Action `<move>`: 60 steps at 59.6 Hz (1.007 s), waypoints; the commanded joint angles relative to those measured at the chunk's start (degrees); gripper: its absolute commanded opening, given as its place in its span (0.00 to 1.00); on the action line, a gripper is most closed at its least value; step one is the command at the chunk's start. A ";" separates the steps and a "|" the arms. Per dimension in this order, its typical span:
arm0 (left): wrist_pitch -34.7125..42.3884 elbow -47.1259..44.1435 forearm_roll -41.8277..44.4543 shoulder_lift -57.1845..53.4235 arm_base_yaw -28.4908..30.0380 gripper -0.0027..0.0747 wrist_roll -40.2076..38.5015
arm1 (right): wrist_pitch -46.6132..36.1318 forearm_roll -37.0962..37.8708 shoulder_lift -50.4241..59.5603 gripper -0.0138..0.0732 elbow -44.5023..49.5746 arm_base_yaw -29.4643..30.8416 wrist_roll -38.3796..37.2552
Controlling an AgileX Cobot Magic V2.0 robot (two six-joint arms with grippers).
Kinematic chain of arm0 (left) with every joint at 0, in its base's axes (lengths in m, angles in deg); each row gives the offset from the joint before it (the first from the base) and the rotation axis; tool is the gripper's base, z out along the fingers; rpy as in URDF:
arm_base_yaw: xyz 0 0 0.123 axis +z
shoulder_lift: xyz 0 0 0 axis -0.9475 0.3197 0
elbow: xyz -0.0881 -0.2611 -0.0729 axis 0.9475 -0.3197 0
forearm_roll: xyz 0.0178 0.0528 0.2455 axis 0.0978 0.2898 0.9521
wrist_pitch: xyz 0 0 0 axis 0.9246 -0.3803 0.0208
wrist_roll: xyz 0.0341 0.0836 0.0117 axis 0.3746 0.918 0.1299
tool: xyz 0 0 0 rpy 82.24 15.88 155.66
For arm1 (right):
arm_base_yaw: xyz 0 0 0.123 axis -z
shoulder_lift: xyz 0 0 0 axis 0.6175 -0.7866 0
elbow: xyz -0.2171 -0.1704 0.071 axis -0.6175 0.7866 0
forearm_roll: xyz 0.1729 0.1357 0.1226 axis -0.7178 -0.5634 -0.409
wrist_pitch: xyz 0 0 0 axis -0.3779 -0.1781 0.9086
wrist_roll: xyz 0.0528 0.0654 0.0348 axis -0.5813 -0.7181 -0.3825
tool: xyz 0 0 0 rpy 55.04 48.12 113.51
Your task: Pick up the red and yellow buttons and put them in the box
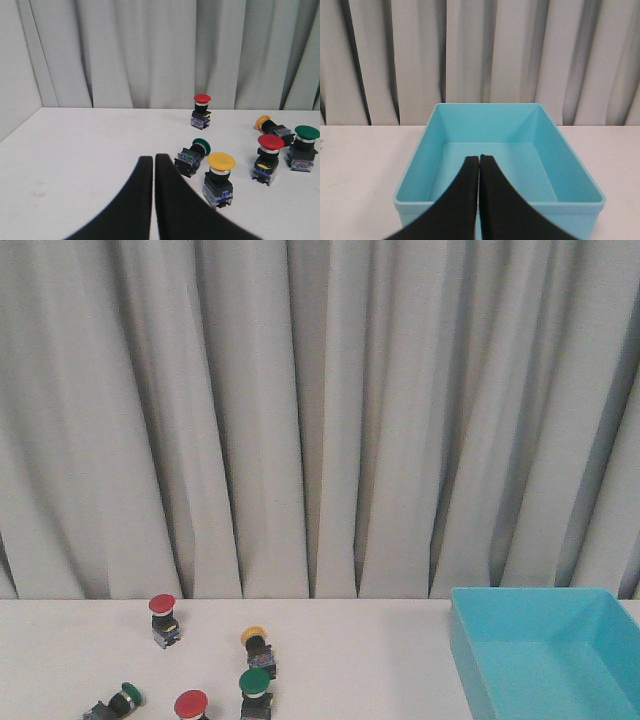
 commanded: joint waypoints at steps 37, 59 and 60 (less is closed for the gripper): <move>4.08 -0.61 -0.03 -0.61 -0.03 0.03 -0.55 | -4.44 0.43 1.09 0.15 0.84 0.37 -0.15; 5.31 -0.56 -2.94 -0.62 -0.03 0.03 -2.89 | -11.03 2.76 1.09 0.15 0.79 0.37 0.52; 5.68 -0.56 -3.69 -0.62 -0.03 0.03 -3.61 | -12.69 2.02 1.09 0.15 0.73 0.37 -0.30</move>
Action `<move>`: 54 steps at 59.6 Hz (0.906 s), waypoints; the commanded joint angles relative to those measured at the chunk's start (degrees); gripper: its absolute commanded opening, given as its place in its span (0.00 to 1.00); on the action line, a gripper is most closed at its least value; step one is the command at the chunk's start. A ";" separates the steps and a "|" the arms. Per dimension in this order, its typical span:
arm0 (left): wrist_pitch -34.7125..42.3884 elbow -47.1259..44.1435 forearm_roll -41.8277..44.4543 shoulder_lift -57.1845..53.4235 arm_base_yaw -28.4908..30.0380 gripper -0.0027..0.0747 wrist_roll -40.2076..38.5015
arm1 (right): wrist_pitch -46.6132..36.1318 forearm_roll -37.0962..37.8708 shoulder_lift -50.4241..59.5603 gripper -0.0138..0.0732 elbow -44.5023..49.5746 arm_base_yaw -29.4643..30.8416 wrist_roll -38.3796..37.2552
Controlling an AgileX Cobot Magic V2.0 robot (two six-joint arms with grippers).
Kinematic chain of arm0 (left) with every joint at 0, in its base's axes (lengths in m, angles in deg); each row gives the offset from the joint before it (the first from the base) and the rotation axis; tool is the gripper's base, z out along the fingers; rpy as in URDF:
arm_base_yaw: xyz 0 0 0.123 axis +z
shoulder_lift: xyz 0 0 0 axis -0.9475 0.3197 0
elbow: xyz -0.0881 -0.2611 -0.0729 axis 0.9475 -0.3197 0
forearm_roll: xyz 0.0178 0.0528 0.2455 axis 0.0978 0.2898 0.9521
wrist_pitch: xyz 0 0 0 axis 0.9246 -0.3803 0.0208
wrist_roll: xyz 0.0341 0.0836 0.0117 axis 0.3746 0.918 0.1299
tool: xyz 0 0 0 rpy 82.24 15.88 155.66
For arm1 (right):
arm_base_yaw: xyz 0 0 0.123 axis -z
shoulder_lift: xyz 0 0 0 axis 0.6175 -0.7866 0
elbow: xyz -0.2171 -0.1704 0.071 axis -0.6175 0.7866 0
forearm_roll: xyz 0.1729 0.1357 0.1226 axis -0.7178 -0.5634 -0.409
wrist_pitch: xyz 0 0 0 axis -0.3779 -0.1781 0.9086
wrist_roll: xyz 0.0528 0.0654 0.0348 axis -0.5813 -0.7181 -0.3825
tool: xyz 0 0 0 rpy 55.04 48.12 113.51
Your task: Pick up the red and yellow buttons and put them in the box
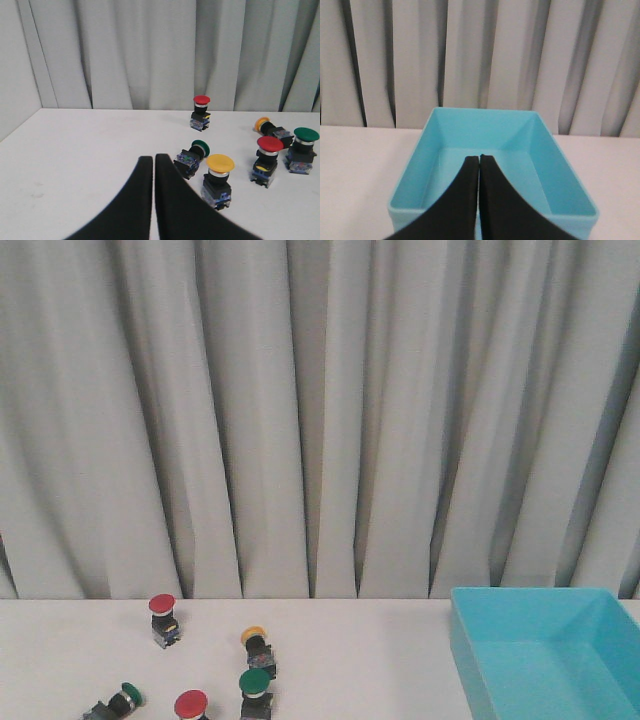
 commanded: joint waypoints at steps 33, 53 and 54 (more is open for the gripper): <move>26.51 31.15 -1.16 26.63 -1.97 0.03 1.71 | -28.21 8.74 -32.70 0.15 -36.68 -1.72 -7.19; -1.53 54.67 -1.22 52.36 -7.01 0.03 1.45 | -10.63 8.49 -47.41 0.15 -45.92 -5.37 -8.15; -1.35 54.67 -1.22 52.88 -7.01 0.03 1.45 | -9.88 8.28 -47.54 0.15 -45.92 -5.37 -8.22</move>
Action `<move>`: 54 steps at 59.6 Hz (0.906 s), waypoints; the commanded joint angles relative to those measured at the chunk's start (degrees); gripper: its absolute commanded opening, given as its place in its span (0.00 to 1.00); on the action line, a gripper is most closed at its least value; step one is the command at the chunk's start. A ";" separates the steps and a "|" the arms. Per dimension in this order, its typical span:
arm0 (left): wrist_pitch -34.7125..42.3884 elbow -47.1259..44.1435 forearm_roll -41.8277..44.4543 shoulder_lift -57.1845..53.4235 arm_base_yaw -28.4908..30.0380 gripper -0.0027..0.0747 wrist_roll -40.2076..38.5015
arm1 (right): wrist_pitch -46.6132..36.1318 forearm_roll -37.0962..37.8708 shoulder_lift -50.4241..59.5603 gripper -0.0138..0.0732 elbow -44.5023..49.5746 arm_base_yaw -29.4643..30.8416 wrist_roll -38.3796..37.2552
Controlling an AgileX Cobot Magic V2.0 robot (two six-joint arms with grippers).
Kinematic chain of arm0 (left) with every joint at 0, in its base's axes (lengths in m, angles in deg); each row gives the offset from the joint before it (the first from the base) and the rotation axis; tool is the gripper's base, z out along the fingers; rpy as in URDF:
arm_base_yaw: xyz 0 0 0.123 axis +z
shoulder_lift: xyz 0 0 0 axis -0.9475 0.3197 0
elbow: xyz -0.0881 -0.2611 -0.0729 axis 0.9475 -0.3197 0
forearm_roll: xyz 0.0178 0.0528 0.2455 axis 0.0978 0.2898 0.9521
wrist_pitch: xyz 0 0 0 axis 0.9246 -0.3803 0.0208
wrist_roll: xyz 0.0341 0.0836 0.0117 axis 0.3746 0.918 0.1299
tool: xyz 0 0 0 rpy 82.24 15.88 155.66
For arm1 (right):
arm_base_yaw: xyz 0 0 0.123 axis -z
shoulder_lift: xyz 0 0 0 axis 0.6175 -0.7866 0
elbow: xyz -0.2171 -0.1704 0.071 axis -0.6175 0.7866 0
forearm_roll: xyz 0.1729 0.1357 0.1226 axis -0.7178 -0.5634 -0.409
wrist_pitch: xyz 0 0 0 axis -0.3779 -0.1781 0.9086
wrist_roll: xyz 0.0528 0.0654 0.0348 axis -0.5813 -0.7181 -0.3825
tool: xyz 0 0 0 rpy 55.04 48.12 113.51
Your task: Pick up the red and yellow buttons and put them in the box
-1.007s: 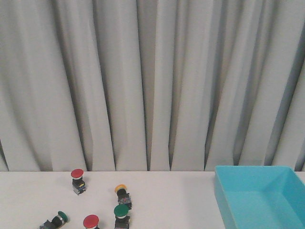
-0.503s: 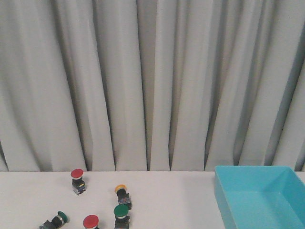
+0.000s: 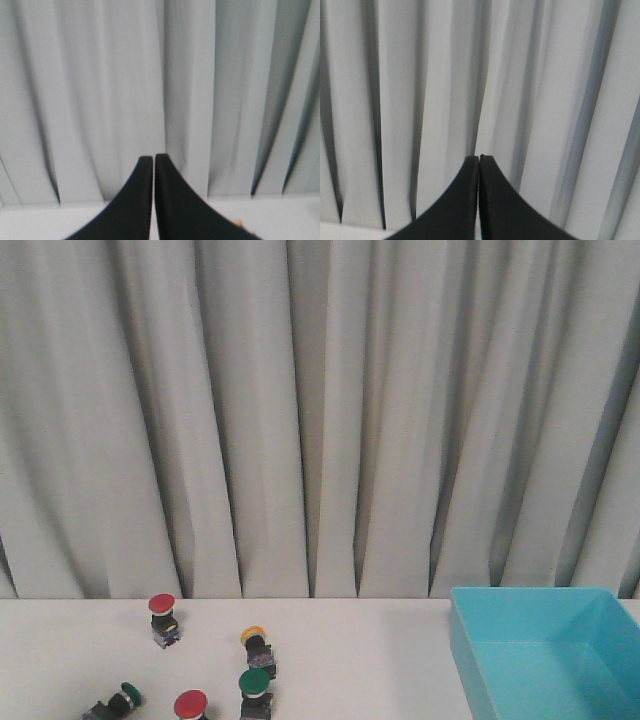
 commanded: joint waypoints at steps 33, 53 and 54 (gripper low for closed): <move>-1.53 3.37 -1.93 11.84 -0.69 0.17 -0.30 | 9.57 -2.56 -5.36 0.24 -2.09 -0.12 -0.01; -10.02 9.60 -6.93 18.49 -1.66 0.79 2.79 | 13.61 -2.64 -5.36 0.71 -2.09 -0.12 4.34; -11.54 10.41 -7.23 19.07 -2.00 0.82 3.26 | 13.80 -2.72 -5.36 0.73 -2.09 -0.12 4.34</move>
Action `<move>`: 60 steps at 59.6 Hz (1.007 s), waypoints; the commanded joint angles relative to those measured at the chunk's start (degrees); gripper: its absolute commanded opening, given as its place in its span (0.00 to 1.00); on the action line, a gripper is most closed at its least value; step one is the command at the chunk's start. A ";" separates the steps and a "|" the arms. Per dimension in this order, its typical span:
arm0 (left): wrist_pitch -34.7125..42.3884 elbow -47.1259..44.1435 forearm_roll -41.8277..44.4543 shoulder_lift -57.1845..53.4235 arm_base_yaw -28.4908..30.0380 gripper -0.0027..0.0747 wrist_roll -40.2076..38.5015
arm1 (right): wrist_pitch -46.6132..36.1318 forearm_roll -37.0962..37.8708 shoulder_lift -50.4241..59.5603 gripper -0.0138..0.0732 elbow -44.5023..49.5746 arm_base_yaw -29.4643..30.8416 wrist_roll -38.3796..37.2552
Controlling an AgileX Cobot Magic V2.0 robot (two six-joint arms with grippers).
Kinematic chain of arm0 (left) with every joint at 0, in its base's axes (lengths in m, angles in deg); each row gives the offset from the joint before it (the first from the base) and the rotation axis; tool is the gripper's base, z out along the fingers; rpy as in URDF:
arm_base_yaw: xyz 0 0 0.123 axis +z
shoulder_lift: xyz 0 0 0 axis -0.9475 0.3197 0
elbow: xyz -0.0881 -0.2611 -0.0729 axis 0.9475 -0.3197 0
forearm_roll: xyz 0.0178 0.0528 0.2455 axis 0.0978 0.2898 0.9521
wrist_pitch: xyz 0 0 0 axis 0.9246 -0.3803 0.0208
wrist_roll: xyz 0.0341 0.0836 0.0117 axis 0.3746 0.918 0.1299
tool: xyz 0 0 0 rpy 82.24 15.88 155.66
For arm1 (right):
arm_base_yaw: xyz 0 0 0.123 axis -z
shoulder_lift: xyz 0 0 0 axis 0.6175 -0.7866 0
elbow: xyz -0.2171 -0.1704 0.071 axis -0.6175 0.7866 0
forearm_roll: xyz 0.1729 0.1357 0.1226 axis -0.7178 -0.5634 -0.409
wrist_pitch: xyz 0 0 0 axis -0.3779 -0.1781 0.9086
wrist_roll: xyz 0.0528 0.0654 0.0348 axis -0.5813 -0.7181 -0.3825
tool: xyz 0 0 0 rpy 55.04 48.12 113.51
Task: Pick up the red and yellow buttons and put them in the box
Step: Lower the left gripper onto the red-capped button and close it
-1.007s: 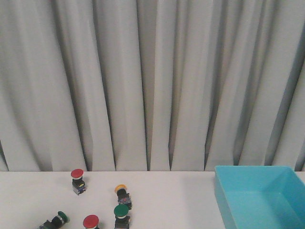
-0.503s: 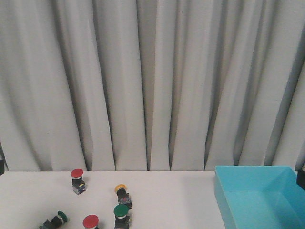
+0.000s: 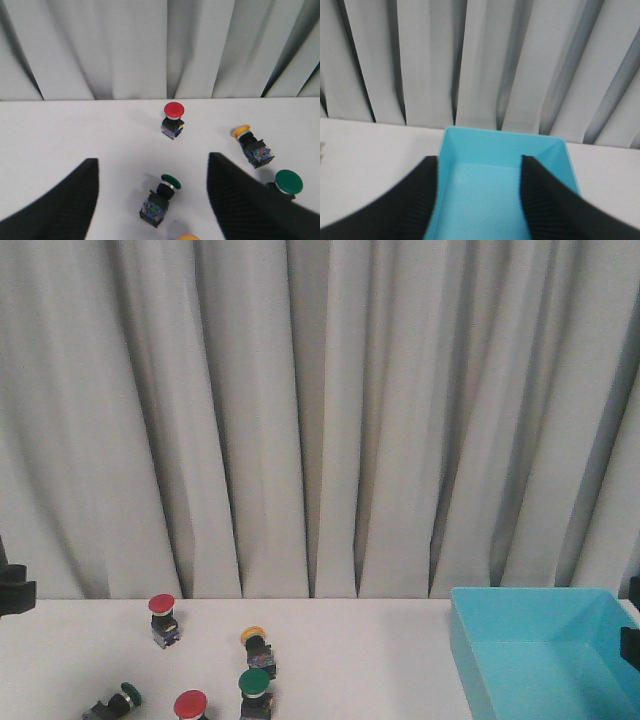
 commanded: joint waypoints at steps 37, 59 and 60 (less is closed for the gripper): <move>-45.32 44.92 -8.02 36.08 -12.64 0.78 13.06 | -1.59 -3.13 0.44 0.79 -2.07 0.05 1.30; -42.35 45.96 -7.91 47.40 -13.64 0.78 13.39 | -1.58 -3.13 0.44 0.79 -2.07 0.05 1.30; -42.20 45.96 -7.91 47.75 -13.64 0.78 13.44 | -1.58 -3.13 0.44 0.79 -2.07 0.05 1.30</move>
